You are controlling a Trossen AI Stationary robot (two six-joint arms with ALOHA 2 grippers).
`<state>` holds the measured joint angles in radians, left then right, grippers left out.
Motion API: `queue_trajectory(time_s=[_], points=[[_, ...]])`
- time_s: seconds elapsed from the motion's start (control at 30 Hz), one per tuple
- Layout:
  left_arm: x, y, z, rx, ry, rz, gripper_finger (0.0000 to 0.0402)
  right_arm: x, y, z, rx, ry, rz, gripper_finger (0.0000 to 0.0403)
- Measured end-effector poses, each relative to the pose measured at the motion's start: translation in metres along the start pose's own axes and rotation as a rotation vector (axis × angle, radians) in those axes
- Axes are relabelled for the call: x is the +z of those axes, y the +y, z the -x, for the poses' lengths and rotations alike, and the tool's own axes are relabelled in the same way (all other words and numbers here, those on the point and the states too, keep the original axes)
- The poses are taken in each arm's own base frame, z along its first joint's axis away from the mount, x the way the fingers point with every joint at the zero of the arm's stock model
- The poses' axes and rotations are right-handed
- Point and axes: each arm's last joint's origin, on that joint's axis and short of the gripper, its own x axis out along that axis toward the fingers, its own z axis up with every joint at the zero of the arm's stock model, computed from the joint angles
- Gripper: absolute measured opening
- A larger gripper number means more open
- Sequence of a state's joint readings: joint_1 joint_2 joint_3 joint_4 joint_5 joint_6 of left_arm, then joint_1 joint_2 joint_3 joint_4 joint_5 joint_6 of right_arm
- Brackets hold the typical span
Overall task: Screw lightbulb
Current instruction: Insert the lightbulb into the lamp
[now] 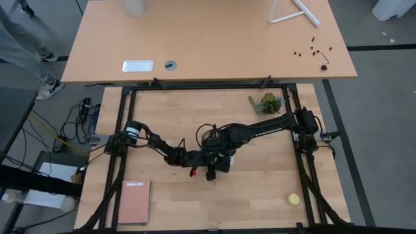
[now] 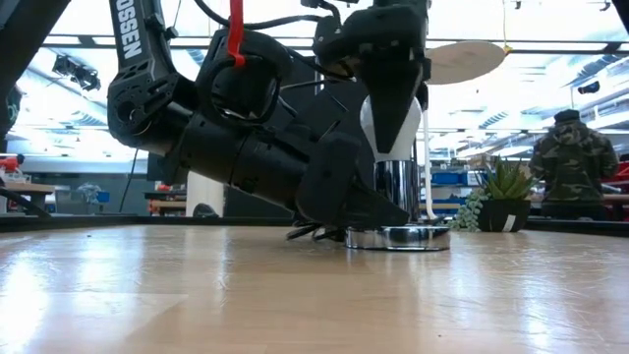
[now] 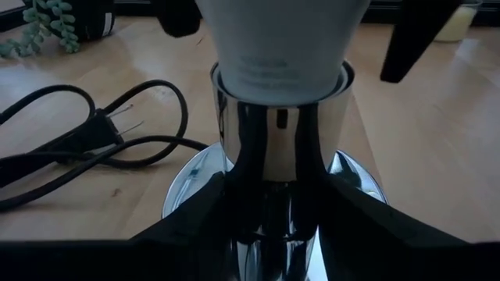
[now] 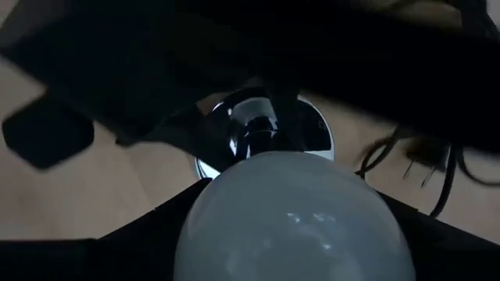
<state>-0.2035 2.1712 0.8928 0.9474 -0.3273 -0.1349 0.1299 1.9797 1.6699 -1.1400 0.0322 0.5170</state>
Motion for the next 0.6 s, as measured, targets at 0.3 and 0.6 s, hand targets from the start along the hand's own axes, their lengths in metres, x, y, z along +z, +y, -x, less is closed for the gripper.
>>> queue_trajectory(time_s=[0.3,0.6], points=[[-0.0001,0.0000,0.0000,0.001,0.000,0.023,0.0195,0.0001,-0.0003,0.0000,-0.004,-0.003,-0.289,0.0270],[-0.0002,-0.0002,0.0001,0.000,0.001,0.023,0.0195,0.0005,0.0000,0.0000,-0.001,-0.006,-0.474,0.0273]])
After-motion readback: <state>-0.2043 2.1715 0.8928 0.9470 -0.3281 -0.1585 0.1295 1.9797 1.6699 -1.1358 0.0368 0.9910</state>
